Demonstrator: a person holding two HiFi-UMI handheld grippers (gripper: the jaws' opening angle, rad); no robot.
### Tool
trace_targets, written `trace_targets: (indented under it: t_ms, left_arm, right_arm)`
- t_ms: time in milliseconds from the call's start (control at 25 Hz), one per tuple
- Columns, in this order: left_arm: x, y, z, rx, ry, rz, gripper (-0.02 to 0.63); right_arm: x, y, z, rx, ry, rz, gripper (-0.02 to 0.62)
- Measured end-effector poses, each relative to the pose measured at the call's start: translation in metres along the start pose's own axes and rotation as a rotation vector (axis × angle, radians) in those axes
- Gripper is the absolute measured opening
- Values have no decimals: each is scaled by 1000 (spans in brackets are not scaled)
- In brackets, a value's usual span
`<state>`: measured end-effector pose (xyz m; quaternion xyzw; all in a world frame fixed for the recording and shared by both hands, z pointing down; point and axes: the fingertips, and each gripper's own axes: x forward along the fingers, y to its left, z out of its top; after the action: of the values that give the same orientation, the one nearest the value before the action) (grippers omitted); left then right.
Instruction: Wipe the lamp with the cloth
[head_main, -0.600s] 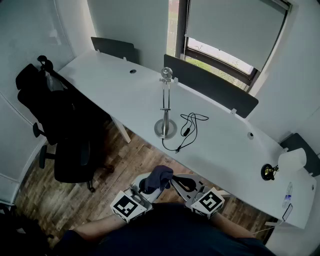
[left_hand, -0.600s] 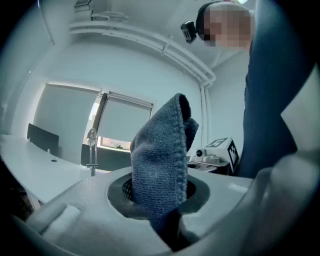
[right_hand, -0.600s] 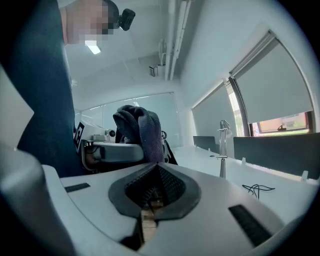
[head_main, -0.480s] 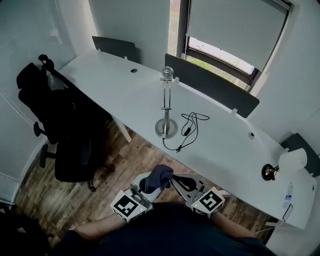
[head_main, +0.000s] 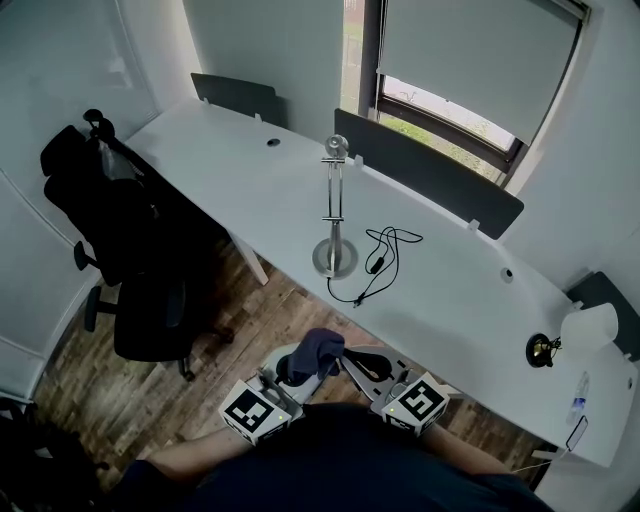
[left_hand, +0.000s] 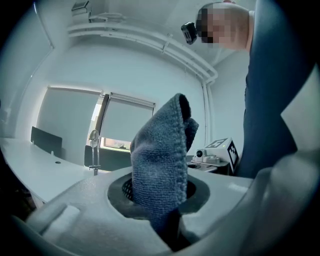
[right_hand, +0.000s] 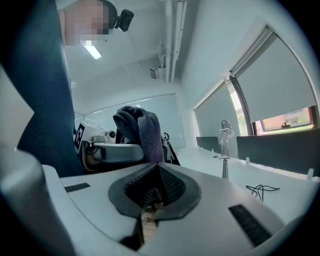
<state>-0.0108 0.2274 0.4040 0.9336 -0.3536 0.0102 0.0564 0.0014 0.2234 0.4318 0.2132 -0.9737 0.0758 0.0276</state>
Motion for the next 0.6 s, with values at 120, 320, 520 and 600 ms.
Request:
trace_targets:
  t_ms: [120,320,520,600]
  left_arm:
    - [8,-4,0,8,1,14,80]
    - [29,-9,-9,-8,11,50,80]
    - [45,0,-14,-33,10,84,80]
    - [49,8,-13,-34,15,85,80]
  right_arm:
    - [-6,-6,1,-6,-9,18,11]
    - [-22,-24,-8,22,-24,43,11]
    - [-28,-43,-14,53,-20,50,11]
    - [-24,-51,-13,41,-21,45,12]
